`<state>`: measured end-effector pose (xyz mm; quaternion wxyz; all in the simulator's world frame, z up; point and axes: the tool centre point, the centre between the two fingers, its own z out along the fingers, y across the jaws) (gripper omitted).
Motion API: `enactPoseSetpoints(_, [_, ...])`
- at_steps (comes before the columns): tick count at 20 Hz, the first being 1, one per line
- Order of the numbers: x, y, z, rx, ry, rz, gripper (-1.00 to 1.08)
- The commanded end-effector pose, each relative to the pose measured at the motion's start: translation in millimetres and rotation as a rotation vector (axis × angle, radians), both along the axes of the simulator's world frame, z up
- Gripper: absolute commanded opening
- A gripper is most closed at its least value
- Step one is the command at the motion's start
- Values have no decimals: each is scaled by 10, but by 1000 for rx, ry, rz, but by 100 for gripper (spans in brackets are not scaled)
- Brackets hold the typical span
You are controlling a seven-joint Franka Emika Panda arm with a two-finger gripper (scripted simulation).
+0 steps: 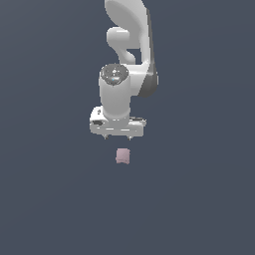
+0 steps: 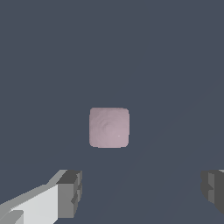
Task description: Pick up the object and move it to a goal position.
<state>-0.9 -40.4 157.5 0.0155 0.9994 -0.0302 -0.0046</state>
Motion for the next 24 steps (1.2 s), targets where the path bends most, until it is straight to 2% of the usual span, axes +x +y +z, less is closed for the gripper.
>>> enactPoseSetpoints(1, [0, 0, 0, 0, 0, 0, 100])
enactPoseSetpoints(11, [44, 149, 202, 17, -28, 15, 100])
enactPoseSetpoints(18, [44, 145, 189, 16, -27, 15, 100])
enactPoseSetpoints(24, [91, 154, 20, 18, -23, 9, 100])
